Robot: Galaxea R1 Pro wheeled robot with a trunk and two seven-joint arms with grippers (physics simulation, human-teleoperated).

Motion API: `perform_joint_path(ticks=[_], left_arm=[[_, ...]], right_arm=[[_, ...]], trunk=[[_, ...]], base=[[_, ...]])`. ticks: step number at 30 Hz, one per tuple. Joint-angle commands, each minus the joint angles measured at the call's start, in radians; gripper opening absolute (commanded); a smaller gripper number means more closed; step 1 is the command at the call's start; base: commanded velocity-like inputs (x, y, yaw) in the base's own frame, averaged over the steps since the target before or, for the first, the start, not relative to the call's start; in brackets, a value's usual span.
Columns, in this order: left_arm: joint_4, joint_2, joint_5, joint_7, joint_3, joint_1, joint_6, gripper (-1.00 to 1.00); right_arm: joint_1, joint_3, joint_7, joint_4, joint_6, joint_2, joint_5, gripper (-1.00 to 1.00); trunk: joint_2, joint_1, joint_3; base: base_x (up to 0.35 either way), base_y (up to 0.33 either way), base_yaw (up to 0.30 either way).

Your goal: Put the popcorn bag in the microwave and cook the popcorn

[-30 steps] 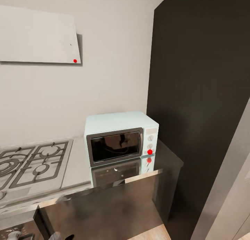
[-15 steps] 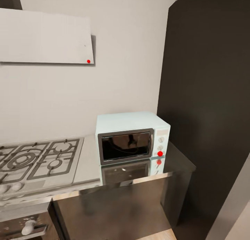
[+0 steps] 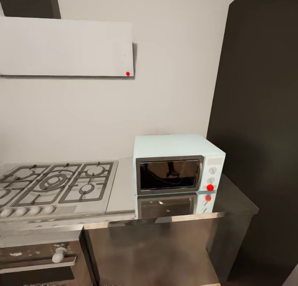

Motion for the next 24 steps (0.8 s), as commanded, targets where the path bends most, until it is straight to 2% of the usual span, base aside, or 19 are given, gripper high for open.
perform_joint_path(ticks=[1,4,8,9,14,24], left_arm=[[0.000,0.000,0.011,-0.002,-0.008,-0.001,-0.002,1.00],[-0.001,-0.006,0.010,-0.003,-0.008,-0.001,-0.004,1.00],[-0.002,-0.051,0.009,-0.008,-0.006,-0.001,-0.002,1.00],[-0.002,-0.056,0.009,-0.009,-0.007,-0.001,0.000,1.00],[0.004,-0.063,0.007,-0.015,-0.008,-0.001,0.007,1.00],[0.011,-0.061,0.010,-0.005,-0.011,-0.001,0.003,1.00]], right_arm=[[-0.001,-0.008,0.001,0.003,-0.007,-0.002,0.009,1.00],[-0.001,-0.008,0.001,0.003,-0.007,-0.006,0.007,1.00],[-0.001,-0.008,0.001,0.004,-0.003,-0.005,0.007,1.00],[-0.001,-0.008,0.001,0.004,-0.002,-0.003,0.007,1.00],[-0.001,-0.008,0.001,0.004,0.000,0.004,0.007,1.00],[-0.001,-0.008,0.011,0.003,0.006,0.005,0.010,1.00]], trunk=[[-0.001,0.000,-0.001],[-0.001,0.000,-0.001],[-0.001,0.000,-0.001],[-0.001,0.000,-0.001],[-0.001,0.000,-0.001],[-0.001,0.000,-0.001]], base=[[0.000,0.000,0.274],[0.000,0.000,0.274],[0.000,0.000,0.266],[0.000,0.000,0.240],[0.000,0.000,0.197],[0.000,0.000,0.016]])
